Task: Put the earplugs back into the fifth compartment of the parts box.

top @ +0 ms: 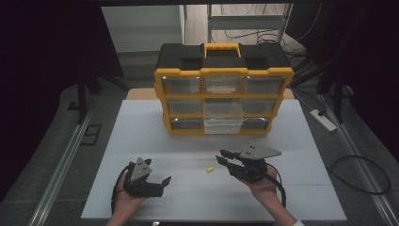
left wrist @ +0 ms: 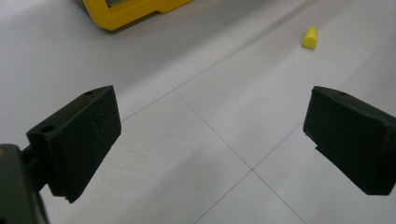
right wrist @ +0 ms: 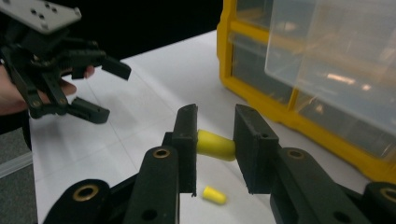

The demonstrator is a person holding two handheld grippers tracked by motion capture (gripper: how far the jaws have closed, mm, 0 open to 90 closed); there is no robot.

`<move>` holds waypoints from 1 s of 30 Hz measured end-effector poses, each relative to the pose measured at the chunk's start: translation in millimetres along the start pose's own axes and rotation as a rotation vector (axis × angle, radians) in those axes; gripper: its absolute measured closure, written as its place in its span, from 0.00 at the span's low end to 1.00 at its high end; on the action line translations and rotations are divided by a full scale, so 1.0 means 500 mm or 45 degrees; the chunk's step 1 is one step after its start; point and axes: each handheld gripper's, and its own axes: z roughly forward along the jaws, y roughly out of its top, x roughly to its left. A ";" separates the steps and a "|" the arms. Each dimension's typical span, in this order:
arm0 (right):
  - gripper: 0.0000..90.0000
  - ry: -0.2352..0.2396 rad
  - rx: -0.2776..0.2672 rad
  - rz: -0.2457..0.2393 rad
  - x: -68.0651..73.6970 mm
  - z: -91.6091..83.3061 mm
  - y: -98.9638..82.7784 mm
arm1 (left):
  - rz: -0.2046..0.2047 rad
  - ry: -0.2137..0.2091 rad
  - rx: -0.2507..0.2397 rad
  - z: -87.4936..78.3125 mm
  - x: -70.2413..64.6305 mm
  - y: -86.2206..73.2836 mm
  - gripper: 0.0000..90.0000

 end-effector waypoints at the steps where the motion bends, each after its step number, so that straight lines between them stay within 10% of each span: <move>1: 0.79 -0.003 -0.016 -0.005 -0.001 -0.005 0.006 | 0.000 0.000 0.001 0.000 0.000 0.000 0.04; 30: 0.78 -0.103 -0.173 -0.014 -0.075 -0.052 0.186 | -0.001 -0.002 -0.007 0.000 0.002 0.000 0.04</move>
